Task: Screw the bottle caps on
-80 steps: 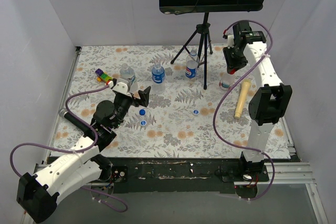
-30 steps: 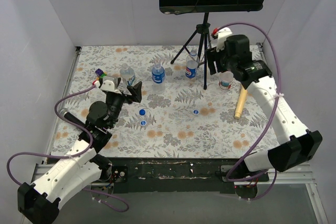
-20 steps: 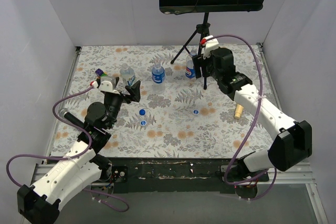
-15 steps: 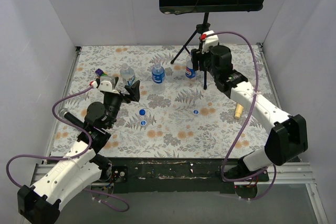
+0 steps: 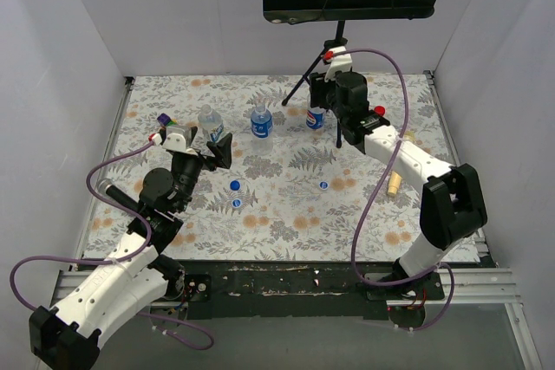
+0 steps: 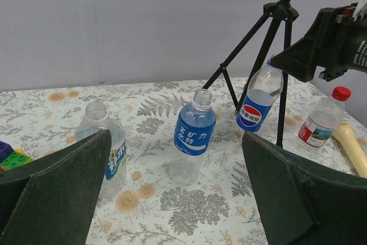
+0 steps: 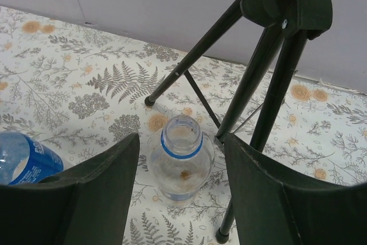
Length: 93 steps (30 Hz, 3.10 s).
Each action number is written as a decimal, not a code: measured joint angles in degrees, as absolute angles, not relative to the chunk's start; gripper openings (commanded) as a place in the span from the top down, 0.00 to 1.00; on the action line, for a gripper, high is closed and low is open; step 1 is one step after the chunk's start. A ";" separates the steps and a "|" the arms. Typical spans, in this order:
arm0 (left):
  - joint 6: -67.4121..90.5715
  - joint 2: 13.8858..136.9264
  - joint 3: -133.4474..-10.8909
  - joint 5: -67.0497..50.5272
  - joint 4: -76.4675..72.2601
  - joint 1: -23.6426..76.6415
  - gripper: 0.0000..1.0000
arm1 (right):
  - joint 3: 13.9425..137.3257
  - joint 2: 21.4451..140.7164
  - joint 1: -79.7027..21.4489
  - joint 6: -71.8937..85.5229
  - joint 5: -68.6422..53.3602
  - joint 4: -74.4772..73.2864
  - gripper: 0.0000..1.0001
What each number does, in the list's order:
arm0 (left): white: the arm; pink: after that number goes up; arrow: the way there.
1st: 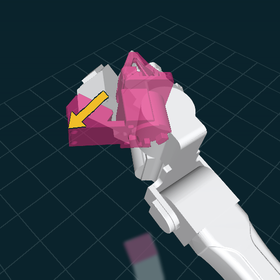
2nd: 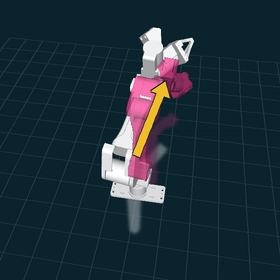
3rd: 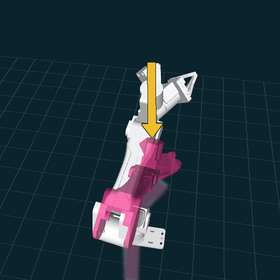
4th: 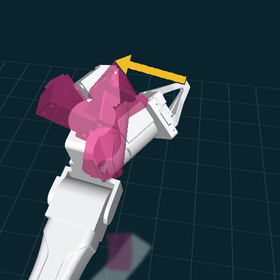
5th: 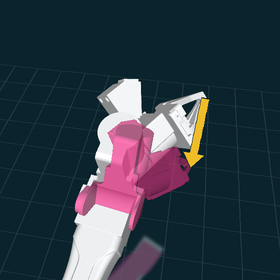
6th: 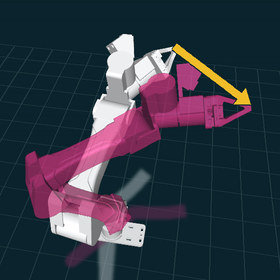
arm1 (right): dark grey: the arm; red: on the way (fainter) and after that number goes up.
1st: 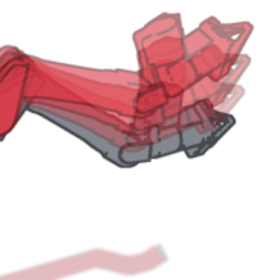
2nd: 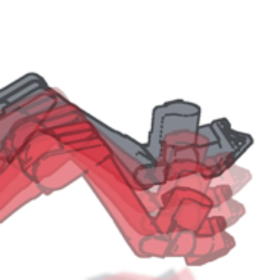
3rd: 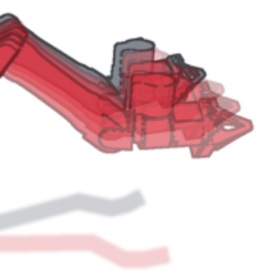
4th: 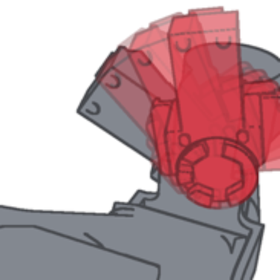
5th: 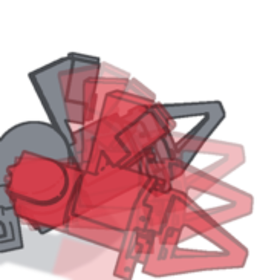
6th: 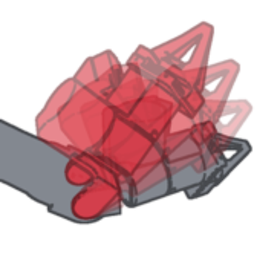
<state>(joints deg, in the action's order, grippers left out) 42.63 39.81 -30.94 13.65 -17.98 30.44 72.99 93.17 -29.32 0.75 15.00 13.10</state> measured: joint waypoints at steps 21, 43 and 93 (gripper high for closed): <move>42.41 39.86 -30.94 7.99 -18.00 30.00 0.02 | 73.65 96.86 -29.32 1.32 15.66 14.96 0.94; 38.26 42.76 -30.79 -35.16 -22.61 29.80 0.02 | 63.29 60.07 -32.47 0.82 -20.80 0.69 0.99; 39.40 51.62 -29.63 -35.77 -24.43 38.02 0.43 | 58.35 56.36 -46.48 4.38 -27.79 7.42 0.99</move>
